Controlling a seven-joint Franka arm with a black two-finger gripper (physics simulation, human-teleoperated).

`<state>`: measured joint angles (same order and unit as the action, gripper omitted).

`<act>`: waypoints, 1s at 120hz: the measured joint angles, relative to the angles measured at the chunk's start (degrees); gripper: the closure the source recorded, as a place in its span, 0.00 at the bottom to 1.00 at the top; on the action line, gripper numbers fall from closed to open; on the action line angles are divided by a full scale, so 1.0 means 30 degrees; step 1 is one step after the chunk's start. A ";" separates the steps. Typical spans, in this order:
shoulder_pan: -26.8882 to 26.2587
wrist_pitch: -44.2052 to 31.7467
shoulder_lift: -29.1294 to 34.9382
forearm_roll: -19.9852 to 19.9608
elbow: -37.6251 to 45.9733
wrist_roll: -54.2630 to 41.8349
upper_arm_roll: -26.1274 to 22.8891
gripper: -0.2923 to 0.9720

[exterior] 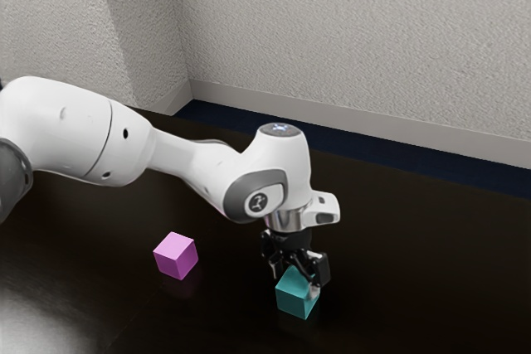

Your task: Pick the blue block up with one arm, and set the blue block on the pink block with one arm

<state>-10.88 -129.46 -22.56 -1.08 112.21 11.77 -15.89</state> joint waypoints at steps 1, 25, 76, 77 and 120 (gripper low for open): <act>-0.0007 -0.0005 -0.0003 0.0001 -0.0023 0.0000 -0.0001 0.23; -0.0082 -0.0073 -0.0414 0.0008 -0.0499 -0.0008 0.0018 0.23; -0.0120 -0.0352 0.0123 -0.0155 0.0247 -0.0005 0.0025 0.31; -0.0128 -0.0362 0.0144 -0.0157 0.0272 -0.0005 0.0025 0.31; -0.0240 -0.0782 0.0190 -0.0192 0.0513 0.0042 0.0025 0.44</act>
<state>-11.60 -131.81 -21.99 -1.66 113.75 11.89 -15.82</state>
